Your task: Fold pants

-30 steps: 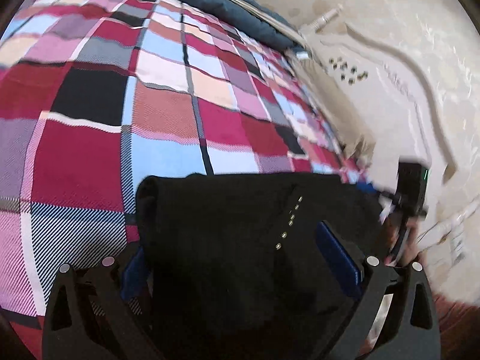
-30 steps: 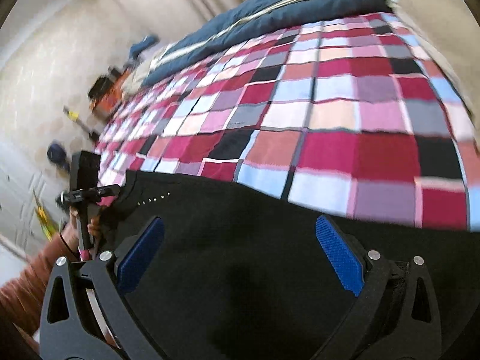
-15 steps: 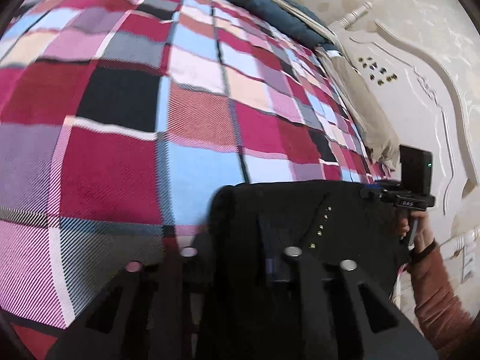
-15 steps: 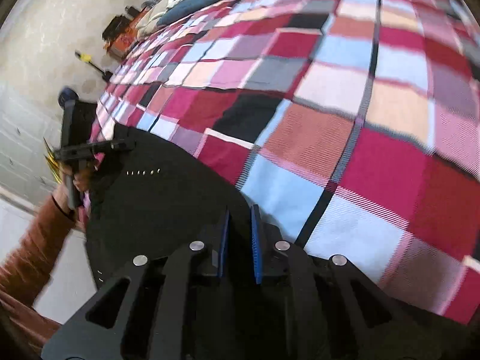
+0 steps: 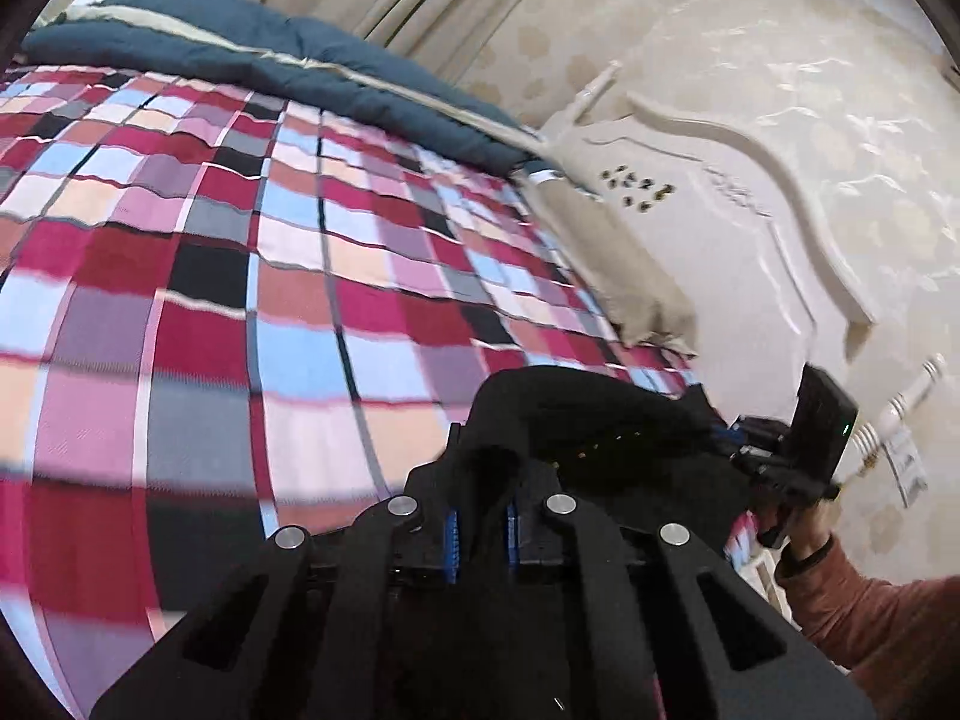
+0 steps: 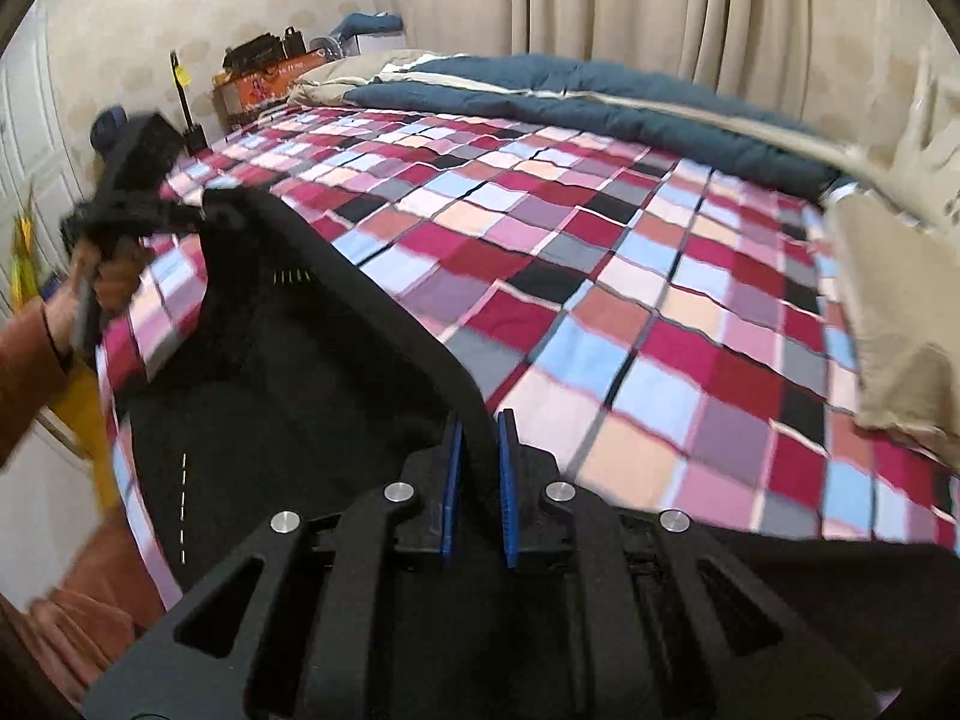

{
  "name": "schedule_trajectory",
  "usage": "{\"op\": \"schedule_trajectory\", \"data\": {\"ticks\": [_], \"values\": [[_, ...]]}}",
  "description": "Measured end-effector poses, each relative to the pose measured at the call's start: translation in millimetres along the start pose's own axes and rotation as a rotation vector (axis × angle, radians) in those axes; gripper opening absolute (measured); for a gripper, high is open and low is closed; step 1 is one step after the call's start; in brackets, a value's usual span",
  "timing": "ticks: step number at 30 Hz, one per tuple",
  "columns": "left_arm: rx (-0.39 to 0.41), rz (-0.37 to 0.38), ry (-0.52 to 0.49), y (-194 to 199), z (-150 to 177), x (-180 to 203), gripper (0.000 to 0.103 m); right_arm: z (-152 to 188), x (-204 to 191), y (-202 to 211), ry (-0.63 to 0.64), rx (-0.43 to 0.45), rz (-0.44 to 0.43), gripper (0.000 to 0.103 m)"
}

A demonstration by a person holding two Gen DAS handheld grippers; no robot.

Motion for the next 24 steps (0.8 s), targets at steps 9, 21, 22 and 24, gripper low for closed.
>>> {"op": "schedule_trajectory", "data": {"ticks": [9,21,22,24], "values": [[-0.029,0.001,0.088,1.2,103.0,6.9,0.011,98.4,-59.5,-19.9,-0.037,-0.059,0.048,0.011],[0.060,-0.089,0.227,22.4,179.9,6.0,0.029,141.0,-73.4,1.6,-0.220,-0.020,-0.081,0.060],[0.071,-0.098,0.242,25.7,185.7,7.7,0.030,145.0,-69.0,7.1,-0.269,-0.008,-0.116,0.060],[0.109,-0.087,0.294,33.6,195.7,10.5,0.030,152.2,-62.5,13.1,-0.350,0.007,-0.180,0.061]]}}
Point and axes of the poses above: each gripper's, at about its wrist camera, not at the fingertips, and y roughly against the way its jaws point, x to its right, z to its underside, the point moved 7 cm from there along -y, roughly the way its jaws point, and after that the axes turned 11 degrees about -x, right-handed, at the moved point
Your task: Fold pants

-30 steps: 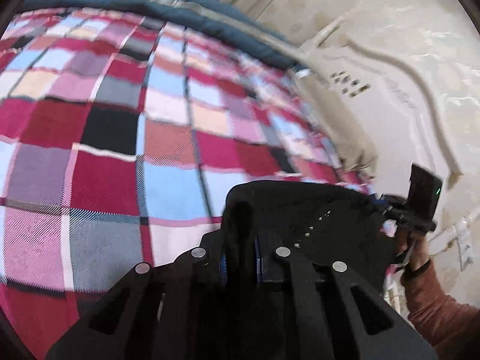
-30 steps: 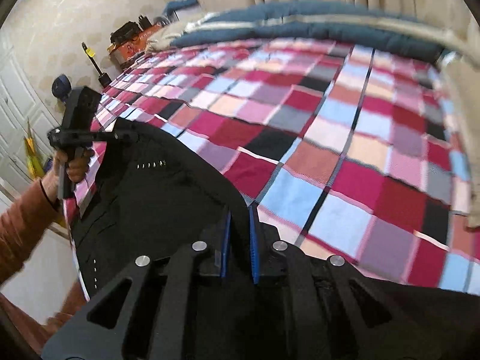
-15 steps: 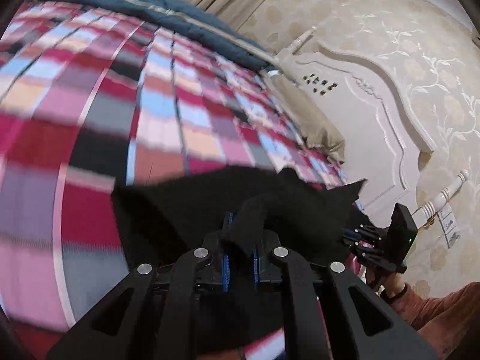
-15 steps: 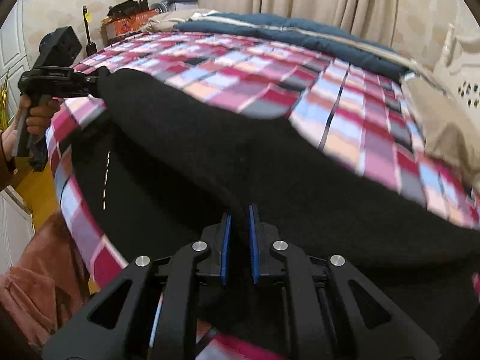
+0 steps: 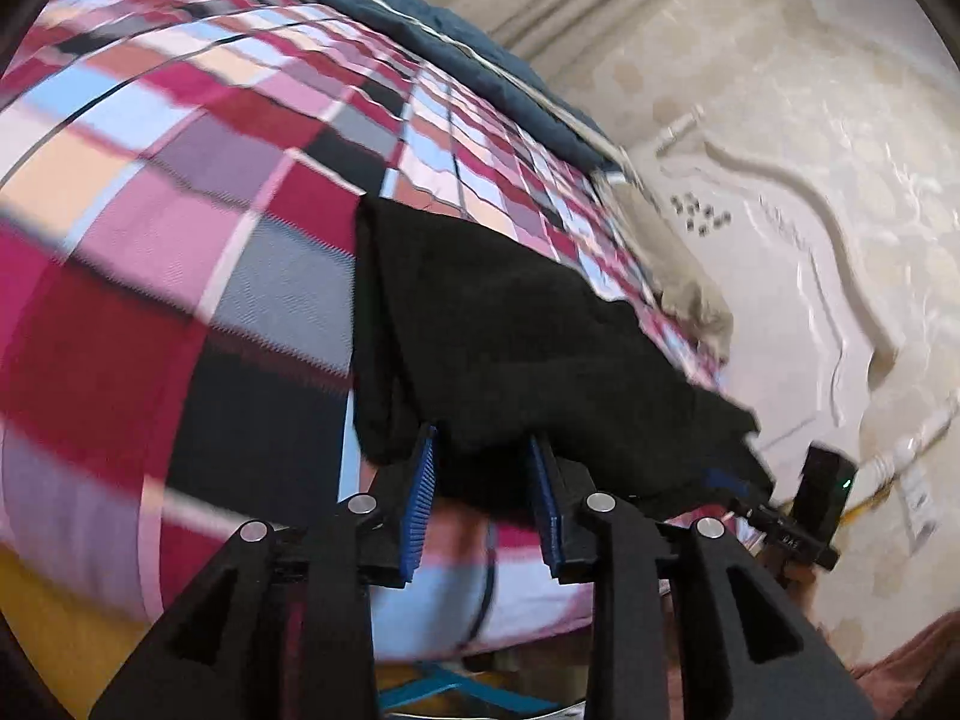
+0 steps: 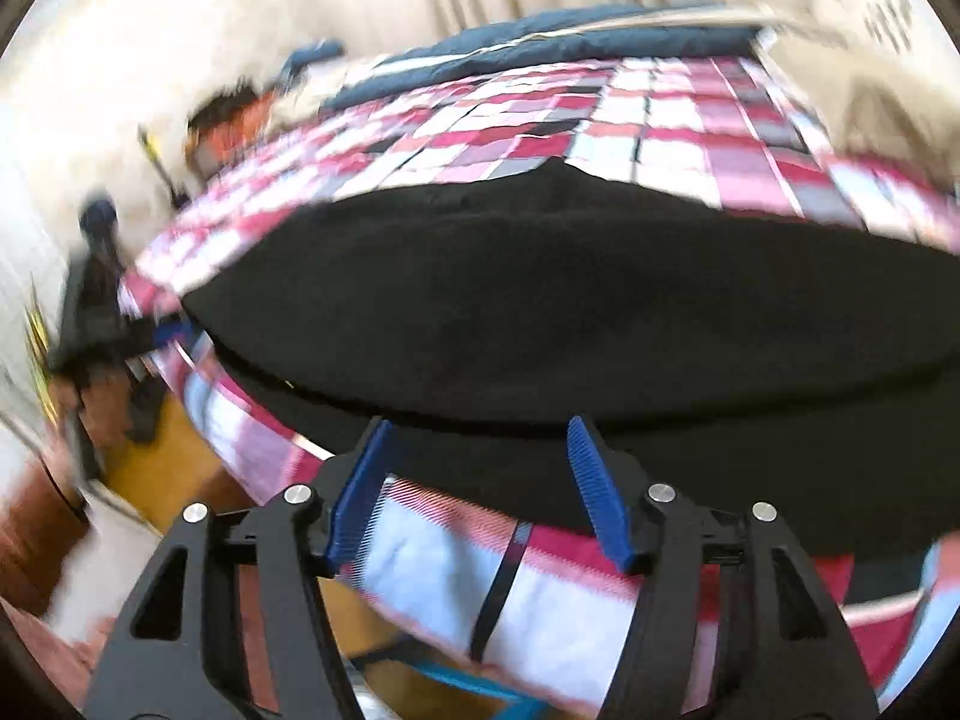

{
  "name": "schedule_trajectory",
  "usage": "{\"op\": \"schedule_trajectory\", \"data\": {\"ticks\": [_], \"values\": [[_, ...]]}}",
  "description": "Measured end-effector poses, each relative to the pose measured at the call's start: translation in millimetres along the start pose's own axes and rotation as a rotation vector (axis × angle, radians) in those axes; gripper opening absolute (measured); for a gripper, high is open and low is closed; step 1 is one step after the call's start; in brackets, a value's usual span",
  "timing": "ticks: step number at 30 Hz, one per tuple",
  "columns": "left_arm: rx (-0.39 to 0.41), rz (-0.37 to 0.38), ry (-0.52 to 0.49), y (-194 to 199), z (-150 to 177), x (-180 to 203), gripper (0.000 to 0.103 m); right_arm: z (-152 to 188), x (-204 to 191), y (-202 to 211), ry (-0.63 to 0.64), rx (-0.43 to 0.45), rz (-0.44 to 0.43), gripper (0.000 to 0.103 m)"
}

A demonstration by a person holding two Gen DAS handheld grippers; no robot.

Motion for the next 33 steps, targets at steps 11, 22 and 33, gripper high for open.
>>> {"op": "schedule_trajectory", "data": {"ticks": [11,22,33], "values": [[0.114,0.086,0.148,-2.6,12.9,17.4,0.030,5.9,25.8,3.6,-0.308,0.048,-0.257,0.068],[0.137,0.172,0.299,-32.1,-3.6,5.1,0.042,9.3,24.8,-3.8,-0.439,0.067,-0.422,0.070],[0.175,0.158,0.332,-38.4,-8.2,-7.2,0.042,2.9,27.0,-26.5,-0.639,0.101,-0.574,0.060]]}}
Point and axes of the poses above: each gripper's, at about its wrist camera, not at the fingertips, and y roughly against the way its jaws point, x to its right, z to its underside, the point moved 7 cm from there along -y, roughly the way its jaws point, and after that the axes turned 11 degrees about -x, right-handed, at the moved point
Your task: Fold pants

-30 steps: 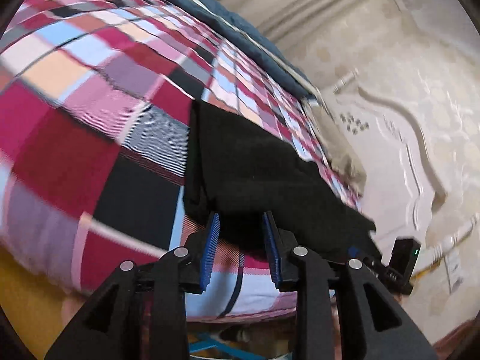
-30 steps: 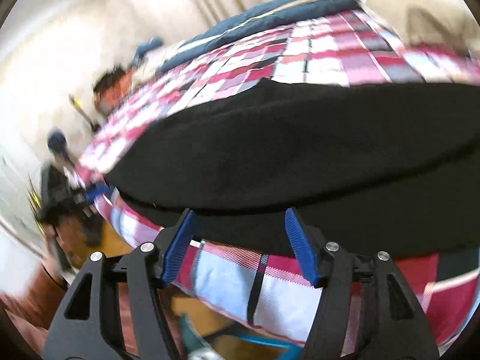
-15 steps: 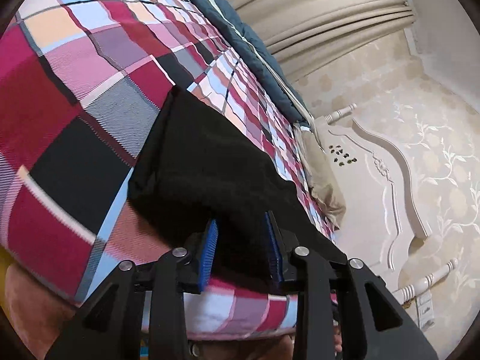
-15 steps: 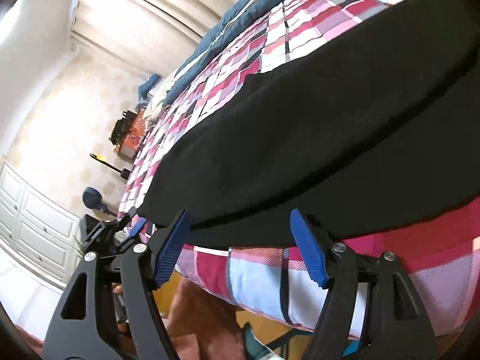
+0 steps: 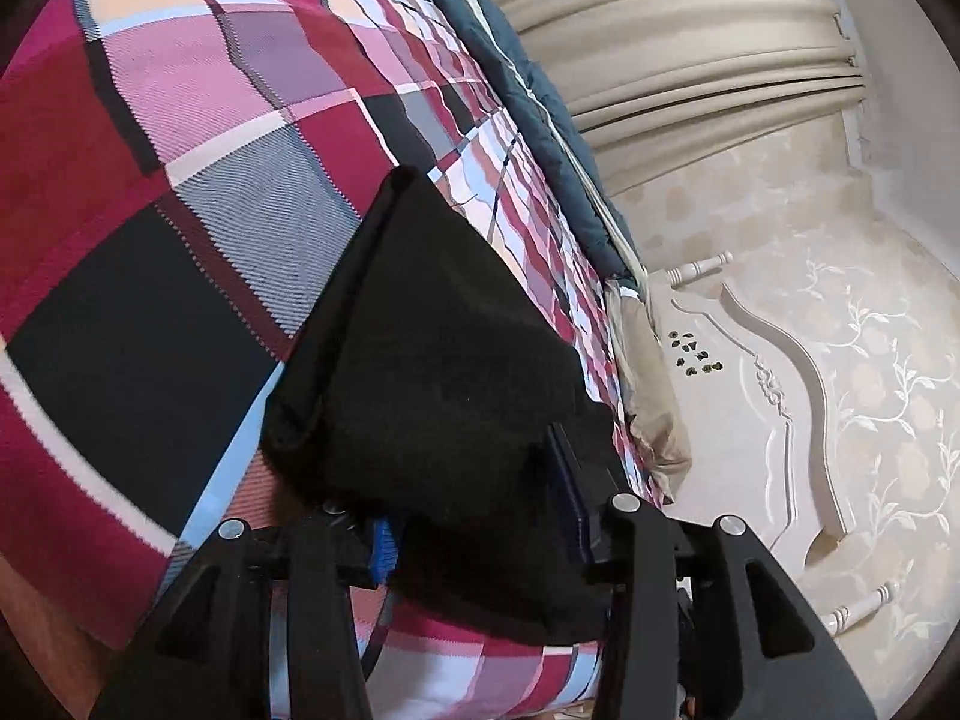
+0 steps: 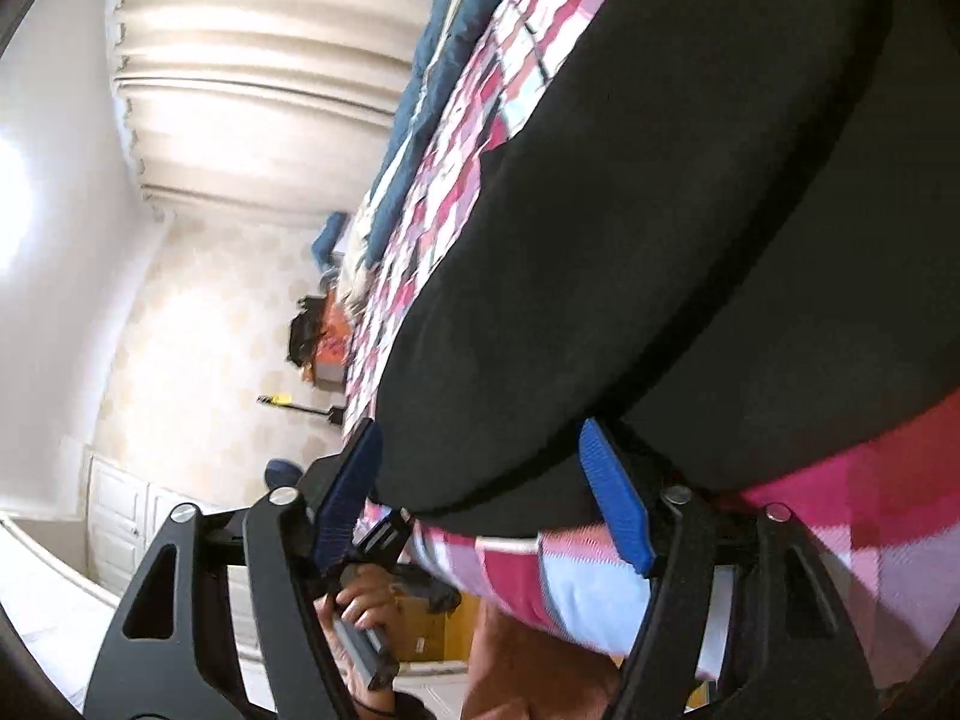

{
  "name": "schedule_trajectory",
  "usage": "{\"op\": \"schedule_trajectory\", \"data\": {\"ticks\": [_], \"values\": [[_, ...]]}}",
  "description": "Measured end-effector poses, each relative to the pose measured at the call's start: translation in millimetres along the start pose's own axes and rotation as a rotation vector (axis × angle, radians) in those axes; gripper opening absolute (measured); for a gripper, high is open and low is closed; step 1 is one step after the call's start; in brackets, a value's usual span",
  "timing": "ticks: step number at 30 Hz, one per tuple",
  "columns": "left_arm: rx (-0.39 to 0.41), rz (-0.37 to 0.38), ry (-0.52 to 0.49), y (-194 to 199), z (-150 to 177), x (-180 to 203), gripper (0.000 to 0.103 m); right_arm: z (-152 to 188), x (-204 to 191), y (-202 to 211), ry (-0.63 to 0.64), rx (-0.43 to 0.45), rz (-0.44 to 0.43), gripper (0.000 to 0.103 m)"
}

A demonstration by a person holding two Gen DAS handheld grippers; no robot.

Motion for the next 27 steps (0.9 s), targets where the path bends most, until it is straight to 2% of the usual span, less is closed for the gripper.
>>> {"op": "schedule_trajectory", "data": {"ticks": [1,2,3,4,6,8,9,10,14,18,20,22,24,27], "values": [[0.000,-0.006,0.001,-0.3,-0.8,-0.3,0.037,-1.1,1.3,-2.3,-0.010,0.010,0.008,0.052],[0.000,-0.028,0.007,-1.5,-2.4,-2.3,0.024,-2.9,3.7,-5.5,-0.021,0.016,0.018,0.041],[-0.003,-0.049,0.018,-4.1,-3.9,-5.2,0.018,-2.8,7.1,-8.3,-0.034,0.018,0.037,0.035],[-0.009,-0.054,0.030,-4.9,-4.2,-8.7,0.015,-2.4,11.1,-10.9,-0.052,0.019,0.055,0.027],[-0.005,-0.024,0.063,-3.4,-5.1,-12.9,0.014,-0.9,14.7,-11.8,-0.075,0.022,0.061,0.021],[-0.002,-0.021,0.063,-2.8,-4.8,-12.7,0.013,3.6,15.5,-10.8,-0.113,0.009,0.051,0.023],[-0.003,-0.026,0.059,-2.8,-4.8,-12.1,0.013,7.6,16.6,-7.1,-0.150,0.023,0.037,0.026],[-0.004,-0.029,0.058,-1.9,-3.9,-11.8,0.013,9.9,16.9,-4.3,-0.176,0.035,0.018,0.034],[-0.006,-0.052,0.046,-2.2,-6.8,-7.8,0.013,16.2,16.7,-2.5,-0.212,0.069,0.007,0.044],[-0.009,-0.066,0.044,-4.8,-12.4,-3.3,0.013,11.0,15.5,-13.5,-0.188,0.084,0.016,0.044],[-0.012,-0.073,0.042,-4.8,-13.0,-2.8,0.013,6.6,12.3,-20.4,-0.145,0.072,0.047,0.033],[-0.011,-0.085,0.037,-3.2,-14.0,-1.7,0.013,1.5,10.6,-19.2,-0.125,0.057,0.060,0.007],[0.006,-0.104,0.018,2.6,-14.0,2.5,0.013,-3.1,8.1,-10.2,-0.119,0.054,0.031,0.007],[0.029,-0.149,-0.036,10.0,-10.5,9.8,0.013,5.2,-6.4,-0.4,-0.063,0.057,0.033,0.006]]}}
Point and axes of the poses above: each gripper's, at about its wrist camera, not at the fingertips, and y roughly against the way its jaws point, x to its right, z to its underside, the point moved 7 cm from there along -y, roughly the way its jaws point, and after that the axes turned 11 degrees about -x, right-handed, at the moved point
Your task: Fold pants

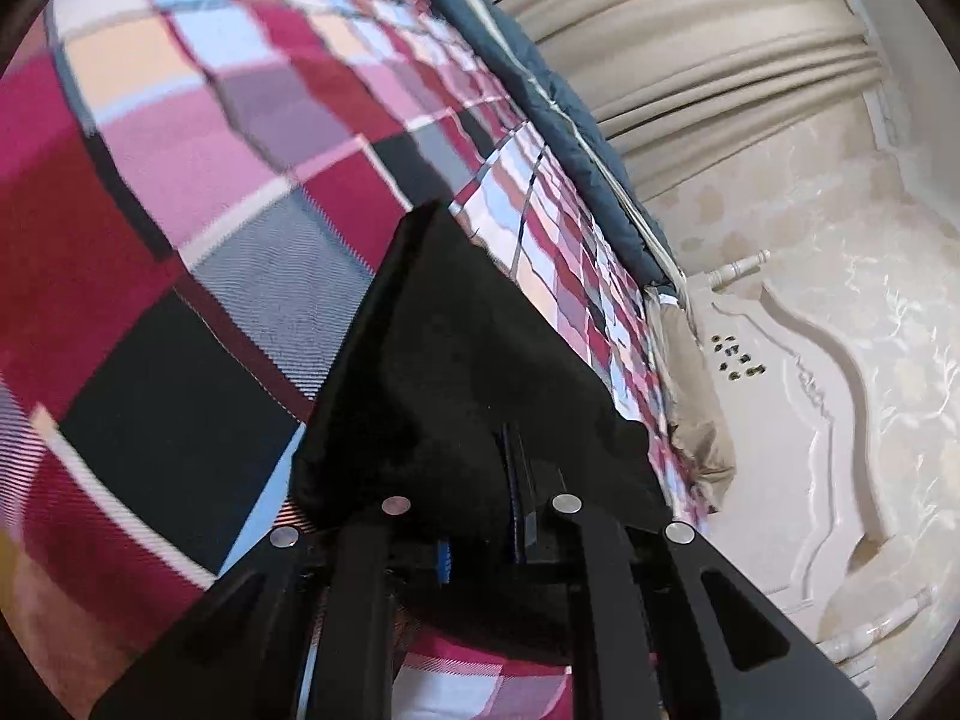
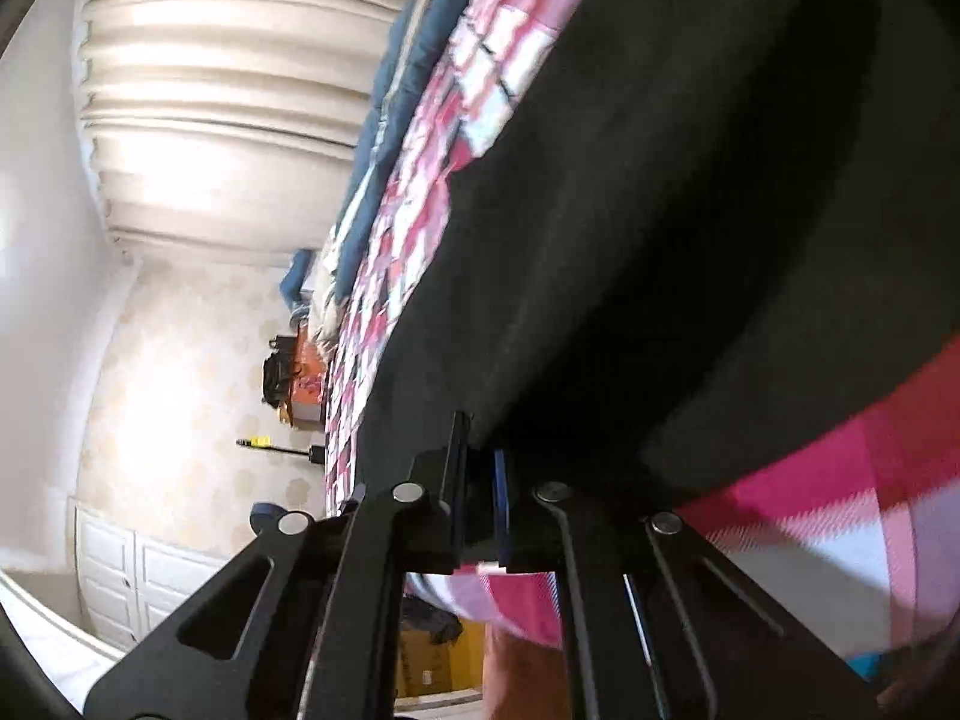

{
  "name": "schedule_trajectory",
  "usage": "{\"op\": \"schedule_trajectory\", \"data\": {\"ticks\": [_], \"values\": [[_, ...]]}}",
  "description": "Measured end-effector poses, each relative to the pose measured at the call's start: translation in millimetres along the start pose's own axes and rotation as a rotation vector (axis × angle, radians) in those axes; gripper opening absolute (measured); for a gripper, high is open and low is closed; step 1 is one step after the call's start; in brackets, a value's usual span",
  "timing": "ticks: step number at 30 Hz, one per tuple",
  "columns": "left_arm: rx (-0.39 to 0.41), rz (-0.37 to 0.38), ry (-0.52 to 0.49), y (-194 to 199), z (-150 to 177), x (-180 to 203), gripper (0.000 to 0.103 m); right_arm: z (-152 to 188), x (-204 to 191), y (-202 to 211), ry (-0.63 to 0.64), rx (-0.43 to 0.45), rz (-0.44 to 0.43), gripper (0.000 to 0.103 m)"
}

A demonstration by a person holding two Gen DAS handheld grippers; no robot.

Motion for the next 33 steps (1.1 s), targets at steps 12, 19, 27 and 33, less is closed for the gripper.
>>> {"op": "schedule_trajectory", "data": {"ticks": [12,19,27,33], "values": [[-0.036,-0.026,-0.074,2.2,14.5,-16.8,0.017,18.5,20.2,7.4,0.015,-0.059,0.037,0.017],[0.017,-0.220,-0.286,41.1,34.7,12.2,0.022,-28.4,34.1,144.1,0.082,0.156,0.145,0.033],[0.051,-0.174,-0.377,21.7,27.2,73.6,0.068,-148.2,124.9,380.5,0.020,0.574,0.590,0.051],[0.004,-0.163,-0.330,-34.9,27.0,92.6,0.077,-203.4,221.9,425.2,-0.071,0.439,0.755,0.056]]}}
Point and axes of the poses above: each gripper's, at about its wrist camera, not at the fingertips, and y roughly against the way its jaws point, x to its right, z to its underside, the point moved 7 cm from there along -y, roughly the way its jaws point, and after that the axes turned 11 degrees about -x, right-handed, at the moved point
